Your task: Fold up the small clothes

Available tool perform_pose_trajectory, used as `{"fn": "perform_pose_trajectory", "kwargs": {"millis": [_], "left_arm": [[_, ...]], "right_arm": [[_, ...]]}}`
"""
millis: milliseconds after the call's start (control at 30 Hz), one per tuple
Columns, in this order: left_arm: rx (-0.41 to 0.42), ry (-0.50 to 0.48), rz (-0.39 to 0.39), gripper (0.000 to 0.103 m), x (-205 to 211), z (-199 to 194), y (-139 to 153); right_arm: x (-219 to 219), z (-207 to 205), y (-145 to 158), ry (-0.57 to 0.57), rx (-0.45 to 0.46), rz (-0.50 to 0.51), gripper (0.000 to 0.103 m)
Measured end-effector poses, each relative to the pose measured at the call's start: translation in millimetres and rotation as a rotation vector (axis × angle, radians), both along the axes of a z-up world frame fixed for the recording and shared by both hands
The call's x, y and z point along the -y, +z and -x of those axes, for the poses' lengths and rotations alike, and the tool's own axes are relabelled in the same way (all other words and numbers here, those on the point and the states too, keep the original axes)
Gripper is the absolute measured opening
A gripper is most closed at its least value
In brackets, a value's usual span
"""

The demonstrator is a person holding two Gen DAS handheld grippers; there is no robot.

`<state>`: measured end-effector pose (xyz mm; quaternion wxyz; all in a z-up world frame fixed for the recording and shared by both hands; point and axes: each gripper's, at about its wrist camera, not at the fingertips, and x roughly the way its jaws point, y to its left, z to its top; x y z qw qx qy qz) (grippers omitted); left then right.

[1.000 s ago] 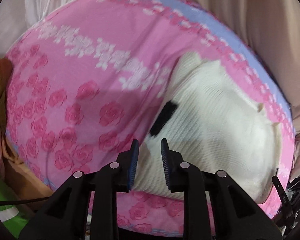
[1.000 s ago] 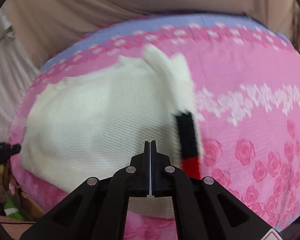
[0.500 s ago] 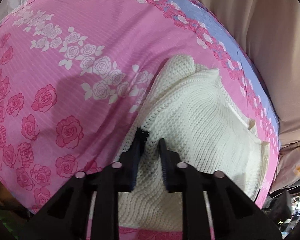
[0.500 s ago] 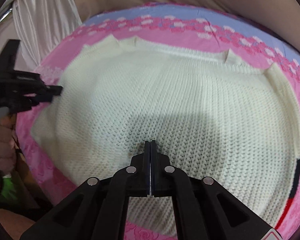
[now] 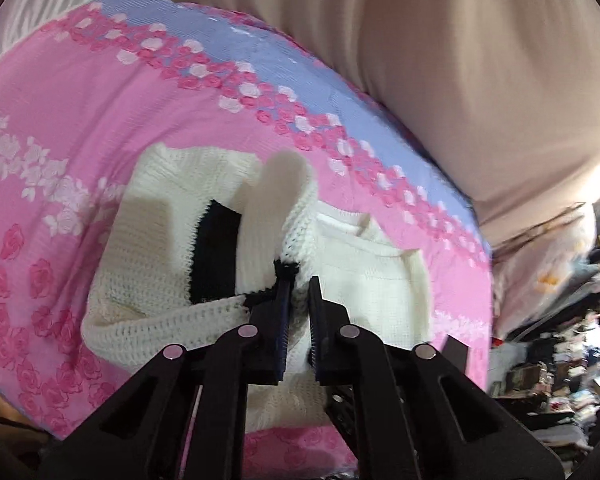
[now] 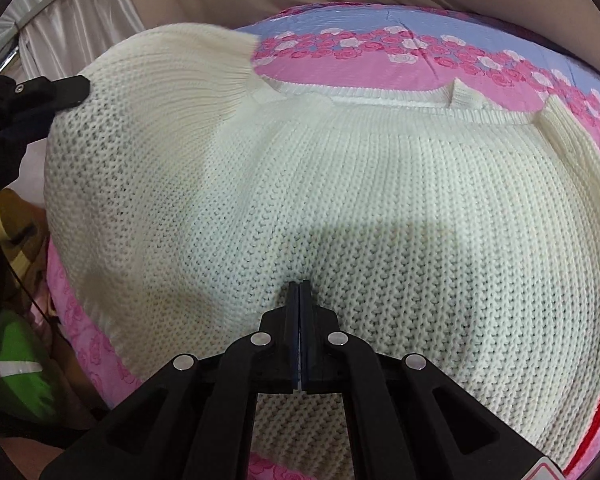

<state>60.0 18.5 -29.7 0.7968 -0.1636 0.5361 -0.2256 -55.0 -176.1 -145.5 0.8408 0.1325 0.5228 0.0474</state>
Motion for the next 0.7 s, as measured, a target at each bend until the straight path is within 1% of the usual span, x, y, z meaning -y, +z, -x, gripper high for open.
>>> {"fn": "perform_pose_trajectory", "kwargs": {"millis": [67,167,233,267,300,333,367,400,467,500,533,567,633,667,700], "left_arm": [[-0.022,0.078,-0.071,0.009,-10.6,-2.9,-9.6],[-0.081,0.22,-0.168,0.009,-49.1,-6.9,-32.7],[-0.115,0.277,-0.23,0.009,-72.7,-8.2,-50.0],[-0.136,0.303,-0.277,0.009,-86.1,-9.4,-61.8],[-0.153,0.307,-0.294,0.009,-92.9,-10.7,-69.3],[-0.176,0.306,-0.295,0.008,-100.0,-10.8,-75.5],[-0.194,0.313,-0.262,0.008,-108.3,-9.4,-78.1],[-0.192,0.32,-0.226,0.009,-113.8,-8.1,-76.5],[-0.152,0.309,-0.173,0.012,-116.7,-8.8,-67.0],[-0.136,0.298,-0.159,0.015,-115.0,-10.6,-63.2],[-0.121,0.281,-0.146,0.028,-112.1,-14.4,-60.1],[-0.11,0.255,-0.133,0.045,-106.8,-19.8,-58.4],[-0.098,0.211,-0.111,0.056,-95.5,-26.3,-60.1],[-0.095,0.189,-0.115,0.059,-88.9,-32.6,-65.9],[-0.101,0.177,-0.129,0.059,-81.1,-38.4,-71.5]], "right_arm": [[-0.6,0.6,1.7,0.01,0.0,0.004,0.0],[-1.7,1.5,5.2,0.014,0.005,0.01,0.0],[-1.4,2.1,7.9,0.007,0.008,0.007,0.0],[-0.8,2.4,10.5,0.002,0.011,0.0,0.0],[-0.8,3.7,13.5,-0.001,0.015,-0.004,0.002],[-1.5,6.5,18.9,-0.003,0.021,-0.013,0.006],[-1.9,9.6,23.4,-0.001,0.028,-0.017,0.007],[-3.1,12.9,28.8,0.0,0.037,-0.016,0.007],[-5.3,19.8,39.7,0.0,0.054,-0.015,0.007],[-5.9,22.2,43.9,-0.001,0.06,-0.017,0.007],[-7.0,24.8,48.4,-0.002,0.066,-0.014,0.007],[-7.6,25.5,51.1,-0.001,0.068,-0.011,0.007],[-7.5,28.2,57.0,-0.007,0.078,0.0,0.007],[-6.5,28.7,58.6,-0.012,0.079,0.001,0.007],[-5.2,30.4,59.8,-0.021,0.08,0.001,0.007]]}}
